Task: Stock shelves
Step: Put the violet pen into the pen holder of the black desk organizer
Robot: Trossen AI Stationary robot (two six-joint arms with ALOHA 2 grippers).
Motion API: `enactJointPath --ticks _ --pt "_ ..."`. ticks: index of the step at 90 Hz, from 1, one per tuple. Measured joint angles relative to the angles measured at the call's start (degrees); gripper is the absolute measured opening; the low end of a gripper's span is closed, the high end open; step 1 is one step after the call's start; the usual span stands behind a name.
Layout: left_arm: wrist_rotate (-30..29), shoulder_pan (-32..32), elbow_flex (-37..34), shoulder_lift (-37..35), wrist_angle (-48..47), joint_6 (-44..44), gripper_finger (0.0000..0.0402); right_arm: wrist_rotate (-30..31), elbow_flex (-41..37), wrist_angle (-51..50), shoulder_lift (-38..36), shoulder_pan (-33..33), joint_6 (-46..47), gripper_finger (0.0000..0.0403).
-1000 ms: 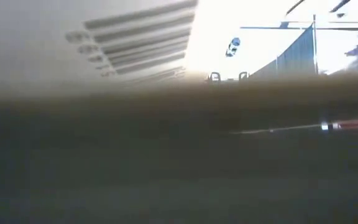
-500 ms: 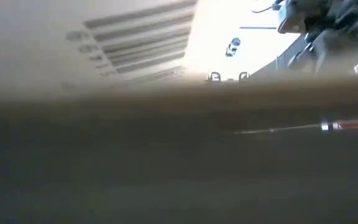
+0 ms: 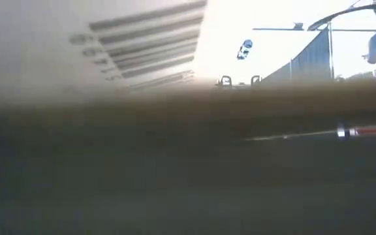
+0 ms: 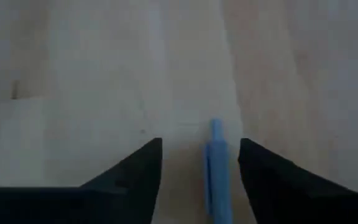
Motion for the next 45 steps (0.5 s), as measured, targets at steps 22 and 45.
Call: enactJointPath --ticks 22,45 --pt "-1.24 0.02 0.01 0.00 -0.01 0.09 0.0076 2.30 -8.51 8.87 1.14 1.48 6.38 0.0159" --pt "-1.39 0.02 0.00 0.00 0.05 0.09 0.0076 4.09 -11.27 16.32 2.81 1.40 6.70 0.0043"
